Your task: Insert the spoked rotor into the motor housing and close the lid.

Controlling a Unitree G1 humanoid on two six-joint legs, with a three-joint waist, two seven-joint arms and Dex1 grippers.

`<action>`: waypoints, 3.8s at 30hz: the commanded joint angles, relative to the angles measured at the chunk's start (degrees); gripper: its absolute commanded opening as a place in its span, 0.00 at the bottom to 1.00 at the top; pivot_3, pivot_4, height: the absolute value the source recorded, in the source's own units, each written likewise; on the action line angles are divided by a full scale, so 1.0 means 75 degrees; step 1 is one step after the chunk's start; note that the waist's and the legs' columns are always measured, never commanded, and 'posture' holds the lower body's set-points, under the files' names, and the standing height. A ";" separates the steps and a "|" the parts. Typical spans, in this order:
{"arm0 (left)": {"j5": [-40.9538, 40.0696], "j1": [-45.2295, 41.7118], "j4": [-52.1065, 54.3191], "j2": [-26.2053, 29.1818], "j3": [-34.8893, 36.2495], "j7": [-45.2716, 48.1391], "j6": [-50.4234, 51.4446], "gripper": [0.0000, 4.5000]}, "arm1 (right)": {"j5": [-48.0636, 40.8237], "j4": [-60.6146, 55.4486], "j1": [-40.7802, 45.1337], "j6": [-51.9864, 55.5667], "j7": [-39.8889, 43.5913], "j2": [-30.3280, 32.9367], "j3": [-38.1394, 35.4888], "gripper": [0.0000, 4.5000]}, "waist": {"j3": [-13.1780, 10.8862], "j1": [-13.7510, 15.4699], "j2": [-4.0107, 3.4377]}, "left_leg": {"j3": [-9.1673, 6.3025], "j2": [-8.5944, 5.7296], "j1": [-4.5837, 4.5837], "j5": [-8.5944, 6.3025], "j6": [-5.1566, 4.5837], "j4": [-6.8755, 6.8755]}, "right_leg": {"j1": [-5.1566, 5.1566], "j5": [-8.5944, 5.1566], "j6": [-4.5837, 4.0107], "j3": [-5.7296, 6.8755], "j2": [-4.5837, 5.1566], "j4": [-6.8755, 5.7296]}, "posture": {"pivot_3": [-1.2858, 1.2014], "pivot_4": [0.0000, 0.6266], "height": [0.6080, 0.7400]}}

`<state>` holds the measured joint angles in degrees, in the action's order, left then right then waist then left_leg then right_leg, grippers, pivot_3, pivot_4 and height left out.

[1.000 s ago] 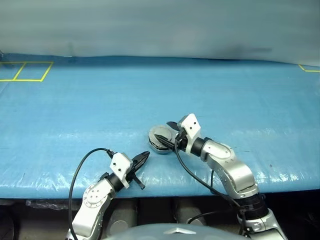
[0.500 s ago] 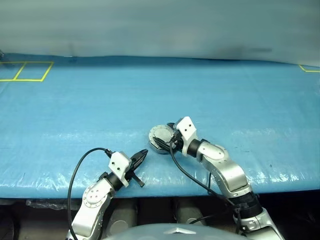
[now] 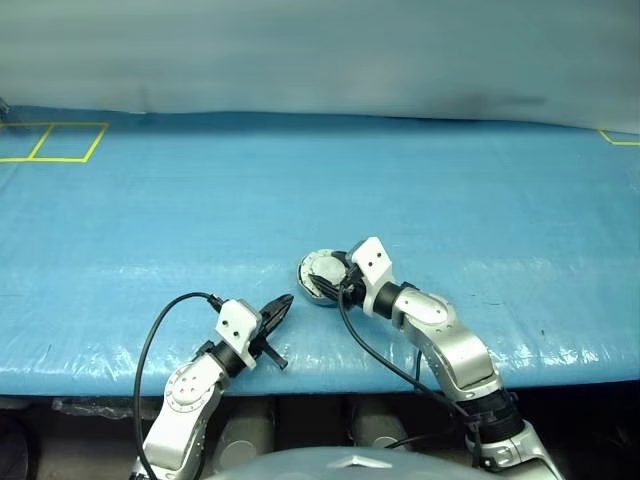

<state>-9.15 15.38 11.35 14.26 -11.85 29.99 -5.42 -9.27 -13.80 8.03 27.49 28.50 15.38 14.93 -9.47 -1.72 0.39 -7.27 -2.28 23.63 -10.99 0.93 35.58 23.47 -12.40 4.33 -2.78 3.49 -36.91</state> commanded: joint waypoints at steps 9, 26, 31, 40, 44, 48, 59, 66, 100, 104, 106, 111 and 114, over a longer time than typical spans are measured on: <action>0.0004 -0.0064 0.0046 0.0043 0.0000 0.0034 -0.0034 0.00 | 0.0346 -0.0195 0.0111 0.0244 -0.0284 -0.0148 0.0254 0.68 | 0.0000 -0.0034 0.0000 | 0.0000 0.0002 -0.0004 0.0000 0.0000 0.0000 | -0.0001 0.0000 0.0000 -0.0001 -0.0001 -0.0001 | 0.52 0.24 1.00; 0.0020 -0.0028 -0.0053 0.0047 -0.0071 0.0036 -0.0030 0.00 | 0.0733 -0.0337 0.0193 0.0905 -0.0630 -0.0291 0.0604 0.68 | 0.0001 -0.0053 0.0000 | -0.0001 0.0005 -0.0006 -0.0001 0.0002 0.0000 | -0.0001 0.0000 -0.0001 0.0000 -0.0001 -0.0002 | 0.52 0.24 1.00; 0.0022 -0.0007 -0.0039 0.0037 -0.0093 0.0014 -0.0009 0.00 | 0.0950 -0.0314 0.0212 0.1095 -0.0820 -0.0322 0.0755 0.68 | 0.0002 -0.0050 0.0001 | -0.0002 0.0004 -0.0006 -0.0002 0.0003 -0.0001 | 0.0000 -0.0001 -0.0002 0.0001 0.0000 -0.0001 | 0.52 0.24 1.00; -0.0008 0.0030 0.0063 0.0000 -0.0085 -0.0051 0.0085 0.00 | 0.0977 -0.0252 0.0158 0.1260 -0.0728 -0.0160 0.0800 0.68 | 0.0004 -0.0048 0.0000 | -0.0005 0.0004 -0.0007 -0.0002 0.0003 -0.0002 | -0.0001 -0.0001 -0.0002 0.0003 0.0002 0.0001 | 0.52 0.24 1.00; -0.0151 -0.0163 0.0324 -0.0104 0.0164 -0.0288 0.0398 0.00 | 0.0897 -0.0261 0.0148 0.1358 -0.0721 -0.0188 0.0714 0.68 | 0.0006 -0.0040 0.0001 | -0.0007 0.0003 -0.0007 -0.0002 0.0003 -0.0001 | -0.0001 -0.0001 -0.0002 0.0004 0.0004 0.0003 | 0.52 0.24 1.00; -0.0163 -0.0674 0.0639 0.0035 0.0440 -0.0527 0.1287 0.00 | 0.0871 -0.0261 0.0160 0.1381 -0.0750 -0.0236 0.0679 0.68 | 0.0007 -0.0040 0.0002 | -0.0018 0.0002 -0.0007 -0.0002 0.0004 -0.0001 | -0.0001 -0.0001 -0.0002 0.0018 0.0003 0.0002 | 0.52 0.24 1.00; -0.1735 -0.3010 0.0607 0.1209 0.0979 0.0512 0.5336 0.00 | 0.0863 -0.0249 0.0111 0.1324 -0.0800 -0.0277 0.0631 0.68 | 0.0008 -0.0049 0.0005 | -0.0031 0.0000 -0.0008 0.0002 0.0004 0.0002 | -0.0010 0.0000 0.0000 0.0033 -0.0006 -0.0003 | 0.52 0.24 1.00; -0.2220 -0.4487 -0.0488 0.1180 0.0906 0.1172 0.6252 0.00 | 0.0886 -0.0154 0.0100 0.1222 -0.0837 -0.0325 0.0662 0.68 | 0.0010 -0.0069 0.0007 | -0.0029 -0.0001 -0.0016 0.0003 0.0004 -0.0002 | -0.0023 0.0001 0.0001 0.0029 -0.0005 0.0001 | 0.52 0.24 1.00; -0.1344 -0.5156 -0.1558 0.0989 -0.0265 0.1705 0.6425 0.00 | 0.0146 -0.1679 -0.1811 0.0849 -0.0574 0.0217 -0.0266 0.99 | 0.0057 0.0059 0.0014 | -0.0045 -0.0008 -0.0028 0.0002 0.0010 -0.0010 | -0.0053 -0.0012 0.0000 0.0035 0.0003 0.0015 | 0.52 0.24 1.00; -0.1272 -0.5153 -0.1609 0.0986 -0.0239 0.1669 0.6332 0.00 | -0.0957 -0.2545 -0.2473 0.1381 -0.0375 0.0112 -0.1041 0.99 | 0.0055 0.0068 0.0015 | -0.0050 -0.0007 -0.0023 0.0001 0.0010 -0.0012 | -0.0049 -0.0014 -0.0003 0.0037 0.0004 0.0015 | 0.52 0.24 1.00; -0.1236 -0.5154 -0.1633 0.0975 -0.0235 0.1690 0.6309 0.00 | -0.1587 -0.2784 -0.2684 0.1704 -0.0240 0.0063 -0.1373 0.99 | 0.0054 0.0069 0.0013 | -0.0049 -0.0006 -0.0014 0.0001 0.0011 -0.0012 | -0.0037 -0.0015 -0.0005 0.0036 0.0004 0.0014 | 0.52 0.24 1.00; -0.1178 -0.5154 -0.1661 0.0953 -0.0268 0.1778 0.6278 0.00 | -0.3067 -0.2759 -0.2791 0.2650 -0.0604 -0.0594 -0.2269 0.99 | 0.0054 0.0069 0.0012 | -0.0049 -0.0003 -0.0011 0.0001 0.0010 -0.0011 | -0.0032 -0.0015 -0.0005 0.0036 0.0003 0.0011 | 0.52 0.24 1.00; -0.1140 -0.5164 -0.1689 0.0953 -0.0264 0.1789 0.6236 0.00 | -0.3689 -0.2438 -0.2599 0.3042 -0.1087 -0.1241 -0.2627 0.99 | 0.0054 0.0068 0.0012 | -0.0048 -0.0003 -0.0007 0.0001 0.0011 -0.0012 | -0.0024 -0.0015 -0.0005 0.0034 0.0004 0.0010 | 0.52 0.24 1.00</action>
<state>-18.53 -23.69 -0.29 21.59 -12.37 43.05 40.91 -33.11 -31.94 -12.31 48.73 21.90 7.55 -3.28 -9.06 -1.21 0.48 -7.63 -2.30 23.60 -10.98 1.01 35.49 23.31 -12.51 4.29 -2.53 3.52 -36.83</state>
